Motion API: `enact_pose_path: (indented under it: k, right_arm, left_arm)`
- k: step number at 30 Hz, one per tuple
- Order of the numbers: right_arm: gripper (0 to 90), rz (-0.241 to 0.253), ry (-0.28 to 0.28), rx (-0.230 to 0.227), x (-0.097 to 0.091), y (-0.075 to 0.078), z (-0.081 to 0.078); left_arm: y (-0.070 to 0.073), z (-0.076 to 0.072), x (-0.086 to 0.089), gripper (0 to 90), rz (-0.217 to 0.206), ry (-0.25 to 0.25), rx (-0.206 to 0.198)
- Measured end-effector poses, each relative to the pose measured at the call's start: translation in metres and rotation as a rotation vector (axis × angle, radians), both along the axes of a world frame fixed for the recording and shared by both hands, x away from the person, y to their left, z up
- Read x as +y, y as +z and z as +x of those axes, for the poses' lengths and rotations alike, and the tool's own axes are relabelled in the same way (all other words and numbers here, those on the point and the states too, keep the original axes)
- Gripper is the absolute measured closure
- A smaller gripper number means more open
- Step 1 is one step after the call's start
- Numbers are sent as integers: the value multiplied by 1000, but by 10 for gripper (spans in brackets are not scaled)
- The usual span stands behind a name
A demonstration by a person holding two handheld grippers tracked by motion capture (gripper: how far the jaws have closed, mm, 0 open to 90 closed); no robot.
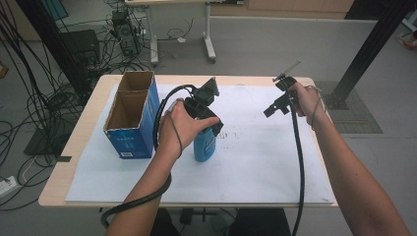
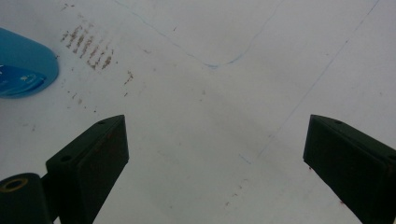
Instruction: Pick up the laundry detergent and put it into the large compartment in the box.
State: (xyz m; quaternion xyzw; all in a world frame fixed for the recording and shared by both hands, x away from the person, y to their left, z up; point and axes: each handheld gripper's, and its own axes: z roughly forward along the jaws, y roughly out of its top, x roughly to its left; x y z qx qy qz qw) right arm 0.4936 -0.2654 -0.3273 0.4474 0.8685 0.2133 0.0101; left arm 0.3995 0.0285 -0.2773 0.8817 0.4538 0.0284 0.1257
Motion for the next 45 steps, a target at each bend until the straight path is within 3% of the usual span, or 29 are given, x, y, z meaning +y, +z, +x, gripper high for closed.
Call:
enact_pose_path:
  k: [45]
  right_arm:
    - [68,3,16,2,3,2,-1]
  left_arm:
    - [0,1,1,79,1,4,2]
